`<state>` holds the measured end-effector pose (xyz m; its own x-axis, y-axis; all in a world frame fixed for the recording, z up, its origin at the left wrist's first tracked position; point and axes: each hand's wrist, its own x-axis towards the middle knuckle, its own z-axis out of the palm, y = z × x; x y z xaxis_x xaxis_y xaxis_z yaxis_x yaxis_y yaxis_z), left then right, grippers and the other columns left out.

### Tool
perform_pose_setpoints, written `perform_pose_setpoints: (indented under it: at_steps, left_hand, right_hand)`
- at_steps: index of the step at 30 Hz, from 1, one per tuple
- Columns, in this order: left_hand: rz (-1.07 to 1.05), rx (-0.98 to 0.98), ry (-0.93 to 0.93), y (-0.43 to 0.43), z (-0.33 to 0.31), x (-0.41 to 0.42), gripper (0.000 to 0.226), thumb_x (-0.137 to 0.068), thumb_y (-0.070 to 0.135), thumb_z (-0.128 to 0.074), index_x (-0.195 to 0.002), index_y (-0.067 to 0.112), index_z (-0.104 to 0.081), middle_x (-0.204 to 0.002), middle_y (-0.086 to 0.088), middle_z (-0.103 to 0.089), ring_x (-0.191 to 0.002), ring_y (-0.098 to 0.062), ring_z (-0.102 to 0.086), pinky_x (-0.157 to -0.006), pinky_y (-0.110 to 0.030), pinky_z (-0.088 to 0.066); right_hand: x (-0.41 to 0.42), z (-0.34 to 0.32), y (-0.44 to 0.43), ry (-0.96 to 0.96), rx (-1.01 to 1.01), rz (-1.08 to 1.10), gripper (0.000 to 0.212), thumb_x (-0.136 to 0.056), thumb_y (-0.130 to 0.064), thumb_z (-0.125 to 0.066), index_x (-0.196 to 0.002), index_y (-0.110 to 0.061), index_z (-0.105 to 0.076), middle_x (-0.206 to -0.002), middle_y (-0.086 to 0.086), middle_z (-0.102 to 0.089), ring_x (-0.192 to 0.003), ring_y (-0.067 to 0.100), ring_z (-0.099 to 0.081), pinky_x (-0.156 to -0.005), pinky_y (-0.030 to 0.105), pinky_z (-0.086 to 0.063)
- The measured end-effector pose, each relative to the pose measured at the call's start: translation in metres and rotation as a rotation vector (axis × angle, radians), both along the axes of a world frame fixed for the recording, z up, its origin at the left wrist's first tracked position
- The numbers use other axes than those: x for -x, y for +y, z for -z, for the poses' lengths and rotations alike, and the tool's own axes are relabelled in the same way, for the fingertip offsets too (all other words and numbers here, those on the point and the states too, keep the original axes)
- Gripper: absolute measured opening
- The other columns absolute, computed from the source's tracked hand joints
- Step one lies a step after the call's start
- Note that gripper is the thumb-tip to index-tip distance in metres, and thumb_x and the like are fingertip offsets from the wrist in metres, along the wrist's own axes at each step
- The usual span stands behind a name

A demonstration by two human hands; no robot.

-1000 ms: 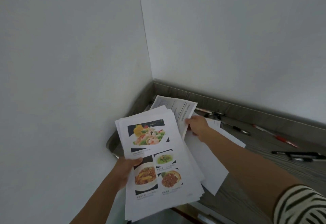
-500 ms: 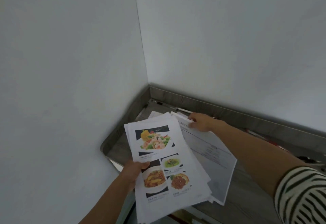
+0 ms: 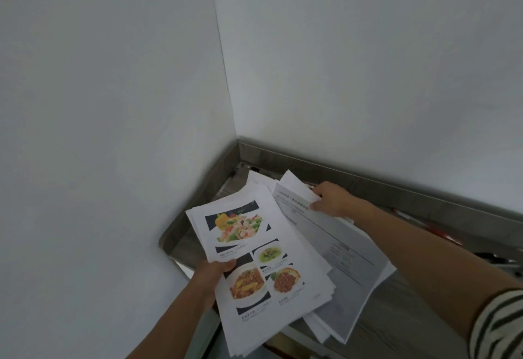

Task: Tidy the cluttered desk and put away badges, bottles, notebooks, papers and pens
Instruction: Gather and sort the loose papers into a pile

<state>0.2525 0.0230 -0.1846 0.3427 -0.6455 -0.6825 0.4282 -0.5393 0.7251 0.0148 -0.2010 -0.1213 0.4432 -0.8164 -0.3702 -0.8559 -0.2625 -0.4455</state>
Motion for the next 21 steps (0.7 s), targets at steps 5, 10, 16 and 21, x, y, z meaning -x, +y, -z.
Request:
perform_pose_setpoints:
  at_steps: [5, 10, 16, 21]
  left_hand:
    - [0.047, -0.007, 0.005, 0.001, -0.005, -0.002, 0.033, -0.086, -0.002, -0.065, -0.118, 0.006, -0.063, -0.105, -0.024, -0.070, -0.096, -0.044, -0.067, -0.085, -0.062, -0.052]
    - [0.110, -0.027, -0.020, -0.003, -0.010, 0.006, 0.033, -0.087, -0.004, -0.061, -0.119, 0.006, -0.062, -0.107, -0.024, -0.069, -0.099, -0.044, -0.066, -0.086, -0.059, -0.052]
    - [0.195, -0.057, -0.060, -0.004, -0.020, 0.011, 0.029, -0.089, 0.002, -0.062, -0.118, 0.005, -0.063, -0.102, -0.023, -0.071, -0.094, -0.041, -0.067, -0.078, -0.051, -0.056]
    - [0.084, 0.071, 0.150, -0.007, -0.027, 0.014, 0.052, -0.095, 0.056, -0.041, -0.115, 0.014, -0.065, -0.110, -0.022, -0.069, -0.105, -0.042, -0.063, -0.086, -0.051, -0.052]
  right_hand:
    - [0.033, -0.057, -0.005, -0.140, 0.401, 0.139, 0.028, -0.100, -0.023, -0.049, -0.116, -0.004, -0.062, -0.119, 0.015, -0.063, -0.103, 0.031, -0.060, -0.082, 0.035, -0.047]
    - [0.068, -0.113, -0.007, -0.414, 0.565, 0.347, 0.022, -0.095, -0.022, -0.057, -0.088, -0.002, -0.062, -0.087, 0.016, -0.064, -0.085, 0.036, -0.064, -0.068, 0.039, -0.049]
    - [0.077, -0.115, 0.015, -0.626, 0.380, 0.468, 0.018, -0.094, -0.016, -0.062, -0.096, 0.001, -0.067, -0.091, 0.014, -0.067, -0.073, 0.019, -0.062, -0.064, 0.026, -0.052]
    - [0.050, -0.024, 0.051, -0.580, -0.011, 0.457, 0.024, -0.095, -0.010, -0.060, -0.111, 0.005, -0.067, -0.103, 0.011, -0.069, -0.085, 0.021, -0.066, -0.066, 0.027, -0.057]
